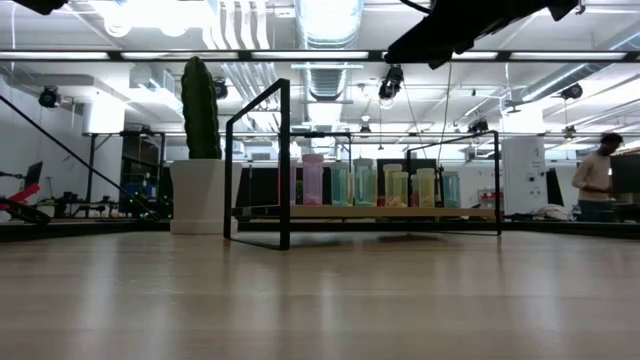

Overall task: Pick and place medicine bottles onto shelf by color
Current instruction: Put the orange pill bottle on the shelf aligned with the other orange pill bottle

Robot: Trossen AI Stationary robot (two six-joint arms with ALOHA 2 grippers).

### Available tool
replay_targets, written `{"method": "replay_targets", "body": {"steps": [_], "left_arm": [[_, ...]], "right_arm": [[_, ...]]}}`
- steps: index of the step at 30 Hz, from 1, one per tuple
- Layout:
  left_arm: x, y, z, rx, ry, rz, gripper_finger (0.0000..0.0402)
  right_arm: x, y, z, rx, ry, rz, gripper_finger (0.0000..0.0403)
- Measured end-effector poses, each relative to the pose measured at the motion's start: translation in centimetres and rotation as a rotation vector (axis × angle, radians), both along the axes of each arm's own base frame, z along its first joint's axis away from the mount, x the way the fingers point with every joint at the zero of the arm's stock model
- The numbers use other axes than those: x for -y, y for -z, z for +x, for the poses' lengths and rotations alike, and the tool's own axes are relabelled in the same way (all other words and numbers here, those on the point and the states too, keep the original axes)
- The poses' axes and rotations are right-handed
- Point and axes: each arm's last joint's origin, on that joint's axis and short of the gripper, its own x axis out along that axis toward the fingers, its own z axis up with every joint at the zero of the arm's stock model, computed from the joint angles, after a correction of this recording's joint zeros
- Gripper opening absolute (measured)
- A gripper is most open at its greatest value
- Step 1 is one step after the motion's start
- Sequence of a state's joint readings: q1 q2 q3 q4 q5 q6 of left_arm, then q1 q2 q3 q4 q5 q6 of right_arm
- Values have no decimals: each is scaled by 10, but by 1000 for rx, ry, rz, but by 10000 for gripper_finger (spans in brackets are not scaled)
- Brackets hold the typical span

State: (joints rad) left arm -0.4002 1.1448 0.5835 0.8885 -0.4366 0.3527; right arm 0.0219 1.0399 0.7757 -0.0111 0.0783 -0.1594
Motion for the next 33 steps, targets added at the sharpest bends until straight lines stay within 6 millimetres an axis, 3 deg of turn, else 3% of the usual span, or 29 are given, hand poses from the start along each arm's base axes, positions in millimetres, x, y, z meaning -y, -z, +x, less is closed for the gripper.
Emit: {"method": "replay_targets", "body": {"steps": [6, 13, 19, 30, 33], "left_arm": [[-1, 0, 0, -3, -9, -2, 280], [-2, 1, 1, -9, -19, -1, 280], [-2, 1, 1, -10, -29, -11, 280], [-3, 2, 1, -14, -40, -11, 280], [-3, 2, 1, -14, -42, -11, 280]], "right_arm": [[-1, -1, 11, 79, -36, -8, 157], [-5, -3, 44, 283, -147, -59, 157], [-5, -24, 57, 290, -97, -127, 147], [-11, -29, 58, 289, -131, -205, 23], [-13, -32, 55, 289, -136, -198, 11]]}}
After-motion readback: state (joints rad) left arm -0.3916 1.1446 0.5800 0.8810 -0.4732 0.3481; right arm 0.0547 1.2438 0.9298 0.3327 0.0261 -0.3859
